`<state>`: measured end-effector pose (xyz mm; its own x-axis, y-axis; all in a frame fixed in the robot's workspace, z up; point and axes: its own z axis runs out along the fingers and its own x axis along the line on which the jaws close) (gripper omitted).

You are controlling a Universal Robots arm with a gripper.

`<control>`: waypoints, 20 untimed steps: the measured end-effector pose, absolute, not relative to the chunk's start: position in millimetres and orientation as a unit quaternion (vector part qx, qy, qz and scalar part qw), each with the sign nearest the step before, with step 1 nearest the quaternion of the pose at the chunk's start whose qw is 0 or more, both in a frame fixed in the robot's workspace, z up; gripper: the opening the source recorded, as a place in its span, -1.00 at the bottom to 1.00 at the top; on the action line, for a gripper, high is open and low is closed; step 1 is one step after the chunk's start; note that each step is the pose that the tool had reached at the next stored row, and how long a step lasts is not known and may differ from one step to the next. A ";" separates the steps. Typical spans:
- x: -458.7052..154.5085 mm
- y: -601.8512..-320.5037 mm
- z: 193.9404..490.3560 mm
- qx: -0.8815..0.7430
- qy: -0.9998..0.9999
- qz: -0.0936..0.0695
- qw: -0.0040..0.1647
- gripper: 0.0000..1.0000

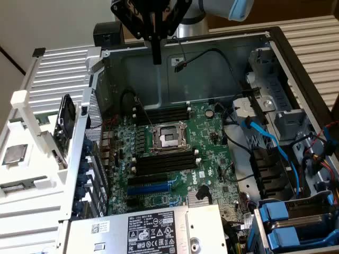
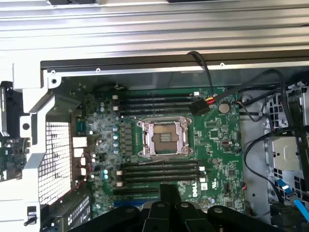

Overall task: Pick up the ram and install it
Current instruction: 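Reach for the ram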

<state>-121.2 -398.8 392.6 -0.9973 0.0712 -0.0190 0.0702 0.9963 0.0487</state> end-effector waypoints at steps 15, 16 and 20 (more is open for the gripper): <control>-121.2 -398.8 392.6 0.035 0.999 0.024 0.010 -0.79; -121.2 -398.8 392.6 0.035 0.999 0.024 0.010 -0.79; -122.0 -398.6 392.6 0.035 0.999 0.024 0.010 -0.79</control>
<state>-122.0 -398.6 392.6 -0.9973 0.0713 -0.0190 0.0703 0.9964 0.0480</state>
